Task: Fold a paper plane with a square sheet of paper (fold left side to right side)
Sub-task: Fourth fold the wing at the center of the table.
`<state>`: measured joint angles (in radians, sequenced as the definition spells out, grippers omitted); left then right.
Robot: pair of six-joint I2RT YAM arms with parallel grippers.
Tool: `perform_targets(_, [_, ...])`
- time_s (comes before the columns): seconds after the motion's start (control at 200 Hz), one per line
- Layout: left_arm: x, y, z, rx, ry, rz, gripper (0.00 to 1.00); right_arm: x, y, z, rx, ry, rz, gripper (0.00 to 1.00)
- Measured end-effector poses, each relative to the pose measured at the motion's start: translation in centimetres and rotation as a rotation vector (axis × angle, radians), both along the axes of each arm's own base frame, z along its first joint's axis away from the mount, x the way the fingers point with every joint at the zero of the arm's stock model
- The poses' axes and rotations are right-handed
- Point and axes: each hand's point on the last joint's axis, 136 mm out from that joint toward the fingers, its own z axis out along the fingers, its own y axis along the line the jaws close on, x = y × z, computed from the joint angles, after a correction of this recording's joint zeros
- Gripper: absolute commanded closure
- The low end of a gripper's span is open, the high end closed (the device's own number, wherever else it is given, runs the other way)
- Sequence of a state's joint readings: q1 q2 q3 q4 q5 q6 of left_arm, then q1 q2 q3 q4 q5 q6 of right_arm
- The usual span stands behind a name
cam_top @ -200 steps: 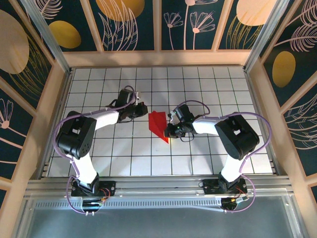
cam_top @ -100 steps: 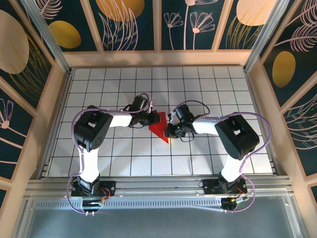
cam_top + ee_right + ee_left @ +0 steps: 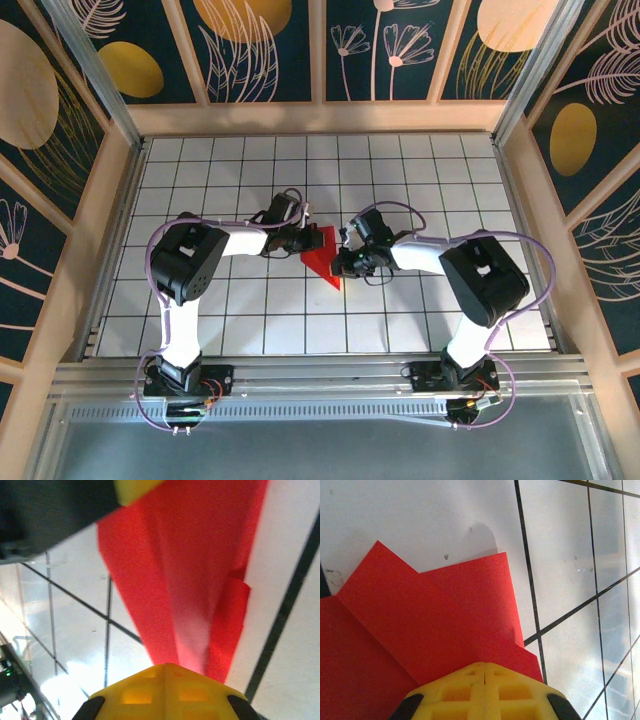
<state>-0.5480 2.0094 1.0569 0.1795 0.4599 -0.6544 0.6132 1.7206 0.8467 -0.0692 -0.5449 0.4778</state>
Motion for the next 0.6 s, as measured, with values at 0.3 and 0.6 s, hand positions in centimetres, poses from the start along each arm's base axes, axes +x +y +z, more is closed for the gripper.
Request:
perform_targets(0.3, [0.0,0.0,0.0,0.000,-0.001,-0.001,1.00,1.9,1.2,1.5,0.055,-0.040,-0.002,1.00])
perform_targets(0.6, [0.0,0.0,0.0,0.001,0.000,0.000,1.00,3.0,1.9,-0.8,0.037,-0.015,-0.002,1.00])
